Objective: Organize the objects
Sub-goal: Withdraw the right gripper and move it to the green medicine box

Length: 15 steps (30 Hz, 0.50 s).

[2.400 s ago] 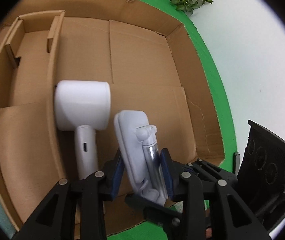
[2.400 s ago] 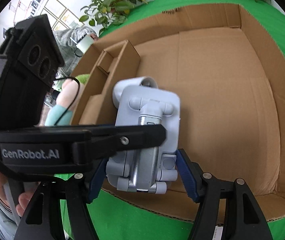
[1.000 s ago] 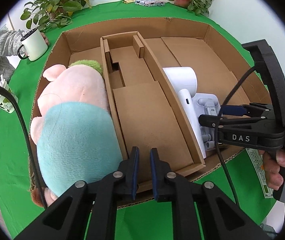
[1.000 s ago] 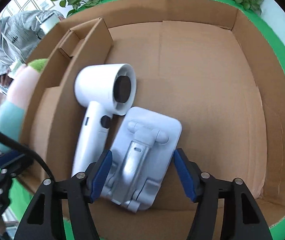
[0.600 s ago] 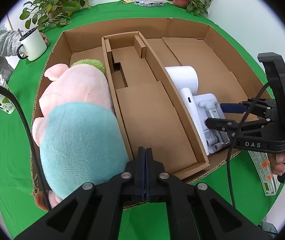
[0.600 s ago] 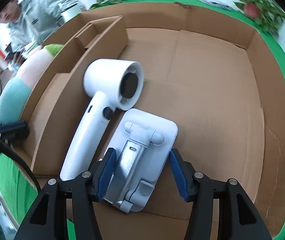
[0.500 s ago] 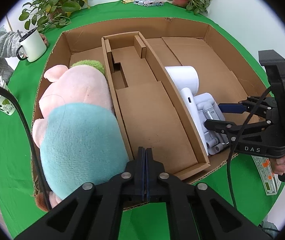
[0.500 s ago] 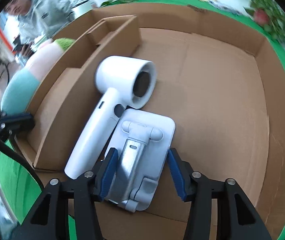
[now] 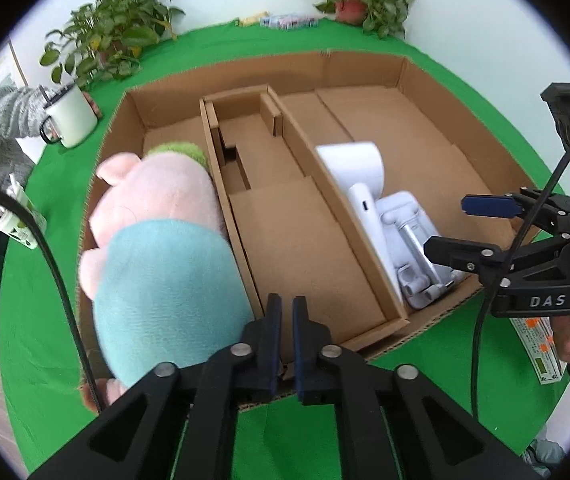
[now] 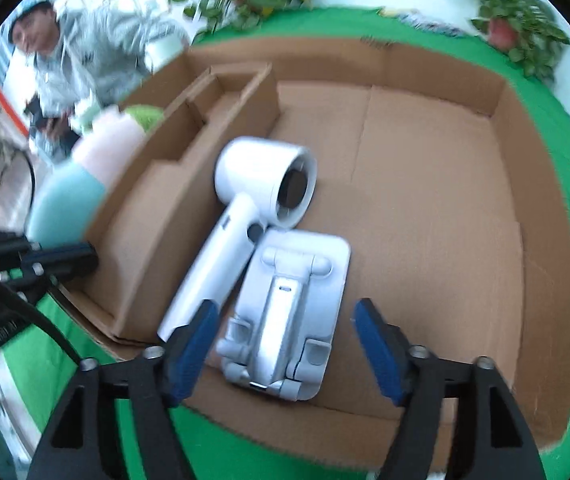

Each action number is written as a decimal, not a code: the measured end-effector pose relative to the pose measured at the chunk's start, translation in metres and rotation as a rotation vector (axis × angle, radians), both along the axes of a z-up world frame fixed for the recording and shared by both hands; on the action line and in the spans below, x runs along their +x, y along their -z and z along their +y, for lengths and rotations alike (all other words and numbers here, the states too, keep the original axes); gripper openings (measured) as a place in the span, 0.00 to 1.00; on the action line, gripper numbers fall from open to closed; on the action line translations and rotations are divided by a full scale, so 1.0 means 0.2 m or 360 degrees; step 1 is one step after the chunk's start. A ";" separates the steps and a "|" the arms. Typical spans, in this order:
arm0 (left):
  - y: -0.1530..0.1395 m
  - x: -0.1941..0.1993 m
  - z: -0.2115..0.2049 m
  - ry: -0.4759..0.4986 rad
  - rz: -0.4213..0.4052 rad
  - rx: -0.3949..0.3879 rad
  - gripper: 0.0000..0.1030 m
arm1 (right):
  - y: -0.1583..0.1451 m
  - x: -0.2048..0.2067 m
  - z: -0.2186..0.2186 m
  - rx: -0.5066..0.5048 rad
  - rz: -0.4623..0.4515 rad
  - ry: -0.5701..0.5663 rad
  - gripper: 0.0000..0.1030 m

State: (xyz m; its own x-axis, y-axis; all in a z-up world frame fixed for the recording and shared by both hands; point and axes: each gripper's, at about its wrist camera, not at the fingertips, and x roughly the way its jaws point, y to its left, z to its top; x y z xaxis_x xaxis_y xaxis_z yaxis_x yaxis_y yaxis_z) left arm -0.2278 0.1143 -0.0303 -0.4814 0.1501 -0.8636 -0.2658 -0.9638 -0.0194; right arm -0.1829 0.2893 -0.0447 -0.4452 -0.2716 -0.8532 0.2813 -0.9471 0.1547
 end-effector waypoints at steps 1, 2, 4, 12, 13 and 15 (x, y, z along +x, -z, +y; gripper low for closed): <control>-0.03 0.02 -0.01 -0.0009 0.0038 0.0003 0.20 | -0.02 0.03 0.02 -0.0027 0.0035 0.0030 0.87; -0.07 0.04 -0.02 -0.0032 0.0102 0.0009 0.25 | -0.05 0.07 0.03 -0.0058 0.0077 0.0060 0.90; -0.15 0.10 -0.05 -0.0081 0.0231 0.0040 0.50 | -0.11 0.18 0.05 -0.0099 0.0154 0.0098 0.93; -0.34 0.32 -0.12 -0.0310 0.0645 0.0312 0.78 | -0.18 0.56 0.15 -0.0019 0.0430 0.0152 0.95; -0.34 0.33 -0.12 -0.0317 0.0659 0.0325 0.78 | -0.18 0.62 0.20 -0.0029 0.0437 0.0149 0.95; -0.33 0.38 -0.09 -0.0324 0.0693 0.0334 0.78 | -0.16 0.71 0.25 -0.0047 0.0443 0.0134 0.95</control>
State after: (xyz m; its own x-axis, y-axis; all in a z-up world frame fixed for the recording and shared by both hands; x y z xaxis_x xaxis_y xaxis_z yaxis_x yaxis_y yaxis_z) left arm -0.1524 0.0955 0.0361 -0.8265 0.1646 -0.5383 -0.1002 -0.9840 -0.1470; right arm -0.0404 0.3383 -0.0127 -0.6830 -0.2470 -0.6874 0.2376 -0.9650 0.1107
